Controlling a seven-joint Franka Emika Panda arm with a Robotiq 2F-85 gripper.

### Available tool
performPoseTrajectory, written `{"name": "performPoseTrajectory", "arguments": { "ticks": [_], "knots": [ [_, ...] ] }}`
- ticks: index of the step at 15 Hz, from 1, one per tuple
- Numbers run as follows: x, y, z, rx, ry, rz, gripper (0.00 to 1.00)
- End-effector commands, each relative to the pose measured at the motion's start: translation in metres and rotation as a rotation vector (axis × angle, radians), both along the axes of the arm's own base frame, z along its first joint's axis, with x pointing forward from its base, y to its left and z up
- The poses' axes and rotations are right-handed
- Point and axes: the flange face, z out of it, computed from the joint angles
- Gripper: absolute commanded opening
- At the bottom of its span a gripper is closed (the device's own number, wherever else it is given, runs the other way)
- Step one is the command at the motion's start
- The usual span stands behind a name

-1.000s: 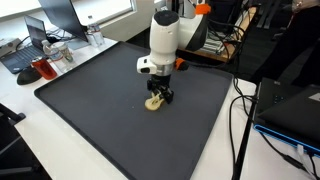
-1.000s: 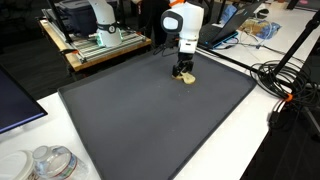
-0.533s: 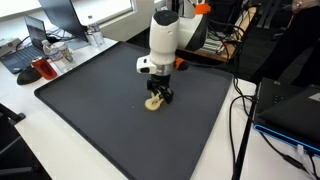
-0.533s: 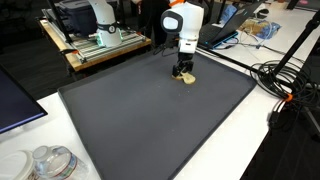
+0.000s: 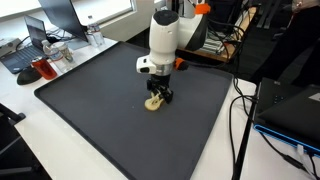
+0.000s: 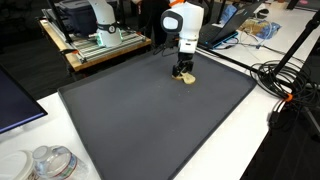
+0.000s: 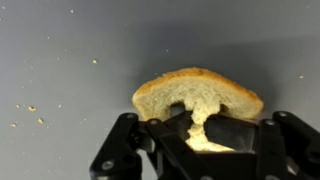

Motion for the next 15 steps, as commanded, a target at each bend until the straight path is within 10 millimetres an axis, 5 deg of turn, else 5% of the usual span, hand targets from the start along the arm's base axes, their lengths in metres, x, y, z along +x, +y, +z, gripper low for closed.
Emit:
{"name": "performPoseTrajectory", "arguments": {
  "ticks": [1,3,4,15],
  "knots": [
    [0.0,-0.002,0.007,-0.018,0.006,0.018,0.0],
    [0.0,-0.002,0.008,-0.02,0.007,0.018,0.0],
    [0.001,-0.003,0.009,-0.029,-0.006,0.024,0.21],
    [0.01,0.002,0.056,-0.049,-0.059,0.087,0.94]
  ]
}}
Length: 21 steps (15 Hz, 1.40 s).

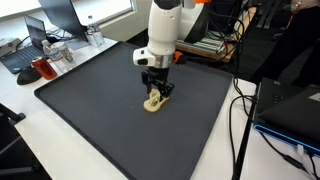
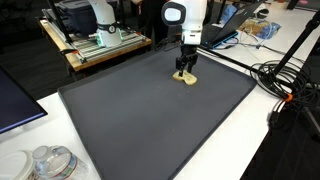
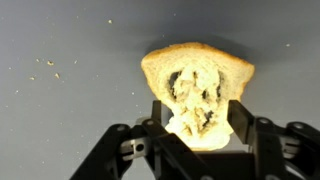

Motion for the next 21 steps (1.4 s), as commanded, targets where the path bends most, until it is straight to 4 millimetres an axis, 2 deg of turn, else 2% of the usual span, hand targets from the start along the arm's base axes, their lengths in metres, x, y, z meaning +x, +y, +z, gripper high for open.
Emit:
{"name": "performPoseTrajectory", "arguments": {
  "ticks": [1,7,11,21],
  "knots": [
    [0.001,0.002,0.023,-0.022,-0.003,0.021,1.0],
    [0.006,0.02,0.042,-0.053,0.017,0.045,1.0],
    [0.012,0.04,0.048,-0.126,0.041,0.143,1.0],
    [0.023,0.093,0.043,-0.367,0.256,0.42,1.0]
  ]
}}
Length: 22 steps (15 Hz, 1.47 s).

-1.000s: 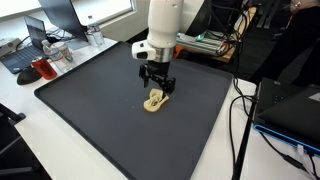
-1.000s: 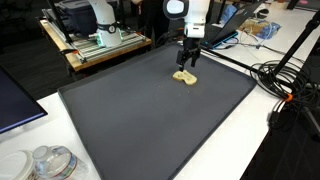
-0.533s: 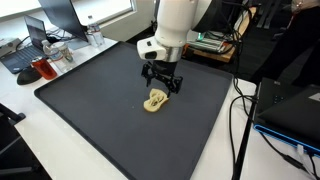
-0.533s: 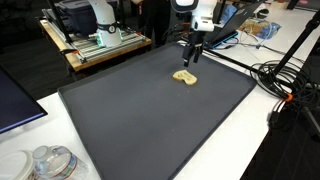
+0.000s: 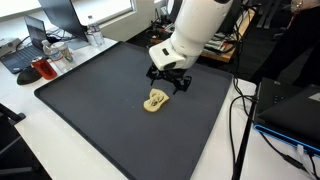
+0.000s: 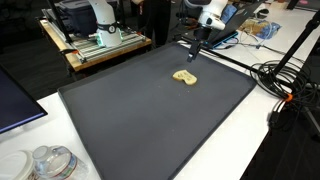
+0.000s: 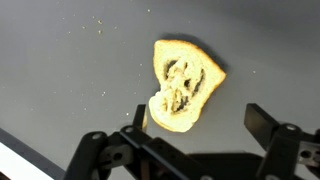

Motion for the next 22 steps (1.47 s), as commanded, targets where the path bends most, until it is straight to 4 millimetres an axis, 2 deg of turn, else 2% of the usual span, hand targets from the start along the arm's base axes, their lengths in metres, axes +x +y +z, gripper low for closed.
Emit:
{"name": "performPoseTrajectory", "arguments": {
  "ticks": [1,6,12,18,22],
  "knots": [
    [0.014,0.019,-0.006,-0.09,0.071,0.115,1.0],
    [0.024,0.041,-0.016,-0.16,0.135,0.24,1.0],
    [0.033,0.058,-0.037,-0.232,0.188,0.355,1.0],
    [0.032,0.061,-0.059,-0.302,0.205,0.403,1.0],
    [0.03,0.061,-0.063,-0.286,0.2,0.416,1.0]
  ]
}}
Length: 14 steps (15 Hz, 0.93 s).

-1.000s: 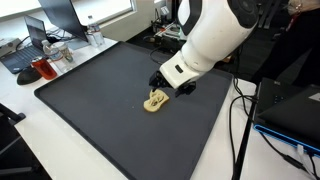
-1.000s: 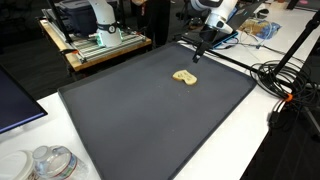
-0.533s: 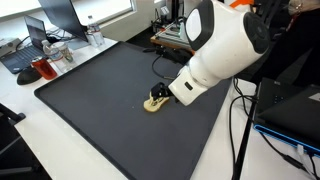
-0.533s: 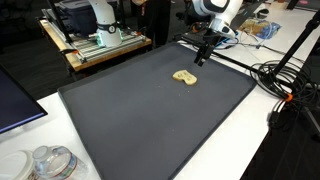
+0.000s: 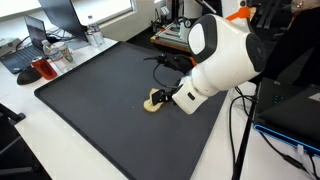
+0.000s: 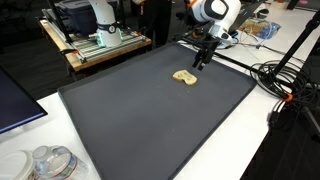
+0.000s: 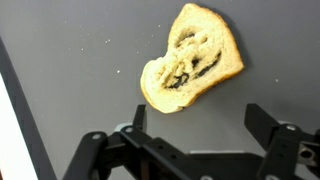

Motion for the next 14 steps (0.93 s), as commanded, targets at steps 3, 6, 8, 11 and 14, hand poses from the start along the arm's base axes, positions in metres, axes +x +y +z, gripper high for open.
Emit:
{"name": "performPoseTrajectory", "arguments": {
  "ticks": [3,6,8,11,14],
  "knots": [
    [0.002,0.003,0.01,0.037,-0.026,0.005,1.0],
    [-0.007,0.0,0.028,0.088,-0.08,-0.063,1.0],
    [-0.017,-0.001,0.042,0.128,-0.103,-0.109,1.0],
    [-0.035,-0.005,0.065,0.183,-0.123,-0.178,1.0],
    [-0.051,-0.009,0.083,0.261,-0.162,-0.228,1.0]
  ]
}}
